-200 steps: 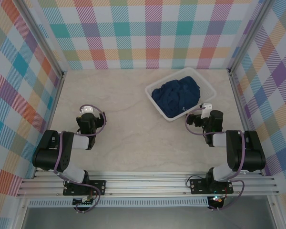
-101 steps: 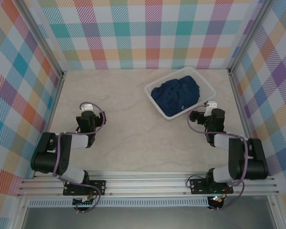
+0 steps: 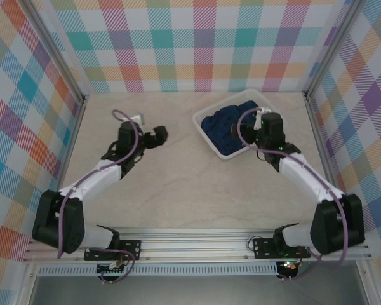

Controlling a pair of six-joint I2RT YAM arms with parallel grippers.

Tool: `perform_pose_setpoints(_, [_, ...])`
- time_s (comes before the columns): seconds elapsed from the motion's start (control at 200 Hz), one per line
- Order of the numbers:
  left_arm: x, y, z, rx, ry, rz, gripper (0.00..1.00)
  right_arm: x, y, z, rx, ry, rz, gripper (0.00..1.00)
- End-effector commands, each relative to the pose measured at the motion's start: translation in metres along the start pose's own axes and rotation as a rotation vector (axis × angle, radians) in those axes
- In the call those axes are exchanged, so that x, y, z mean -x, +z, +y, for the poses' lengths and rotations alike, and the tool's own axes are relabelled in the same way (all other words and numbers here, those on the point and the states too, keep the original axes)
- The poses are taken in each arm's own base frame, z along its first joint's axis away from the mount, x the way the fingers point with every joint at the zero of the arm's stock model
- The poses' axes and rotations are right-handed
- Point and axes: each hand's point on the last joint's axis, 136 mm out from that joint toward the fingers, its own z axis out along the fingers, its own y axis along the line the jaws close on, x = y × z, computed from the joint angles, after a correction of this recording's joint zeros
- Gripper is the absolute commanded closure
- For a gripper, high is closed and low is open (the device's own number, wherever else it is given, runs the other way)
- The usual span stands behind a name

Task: Fold the inside-out t-shirt

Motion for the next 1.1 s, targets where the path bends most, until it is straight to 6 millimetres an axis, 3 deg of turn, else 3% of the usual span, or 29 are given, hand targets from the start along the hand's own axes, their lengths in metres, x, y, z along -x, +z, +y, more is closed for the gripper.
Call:
perform_pose_setpoints(0.0, [-0.037, 0.007, -0.037, -0.071, -0.016, 0.176, 0.0, -0.044, 0.021, -0.013, -0.061, -0.007, 0.278, 0.01])
perform_pose_setpoints(0.185, [-0.053, 0.012, -0.055, -0.053, 0.049, 0.226, 0.0, -0.046, 0.084, -0.023, -0.139, 0.006, 0.401, 0.01])
perform_pose_setpoints(0.34, [-0.066, 0.017, -0.06, -0.043, 0.028, 0.274, 0.0, -0.054, 0.137, -0.011, -0.077, 0.062, 0.448, 0.06])
perform_pose_setpoints(0.43, [-0.074, 0.02, -0.064, -0.055, 0.004, 0.302, 0.01, -0.056, 0.161, -0.016, -0.097, 0.057, 0.456, 0.21])
perform_pose_setpoints(0.5, [-0.077, 0.02, -0.067, -0.061, -0.006, 0.316, 0.01, -0.048, 0.168, -0.018, -0.107, 0.034, 0.429, 0.42])
perform_pose_setpoints(0.65, [-0.079, 0.021, -0.08, -0.103, -0.024, 0.333, 0.02, -0.001, 0.143, -0.018, -0.125, -0.029, 0.298, 0.85])
perform_pose_setpoints(0.7, [-0.08, 0.022, -0.088, -0.13, -0.034, 0.34, 0.02, 0.015, 0.128, -0.019, -0.133, -0.046, 0.252, 0.93])
perform_pose_setpoints(0.805, [-0.08, 0.03, -0.107, -0.183, -0.06, 0.35, 0.02, 0.048, 0.089, -0.017, -0.128, -0.059, 0.144, 1.0])
perform_pose_setpoints(0.95, [-0.084, 0.053, -0.134, -0.223, -0.072, 0.373, 0.03, 0.08, 0.037, -0.003, -0.066, -0.038, 0.013, 1.0])
perform_pose_setpoints(1.095, [-0.088, 0.079, -0.14, -0.191, -0.06, 0.379, 0.12, 0.106, -0.009, 0.006, -0.032, -0.028, -0.1, 1.0])
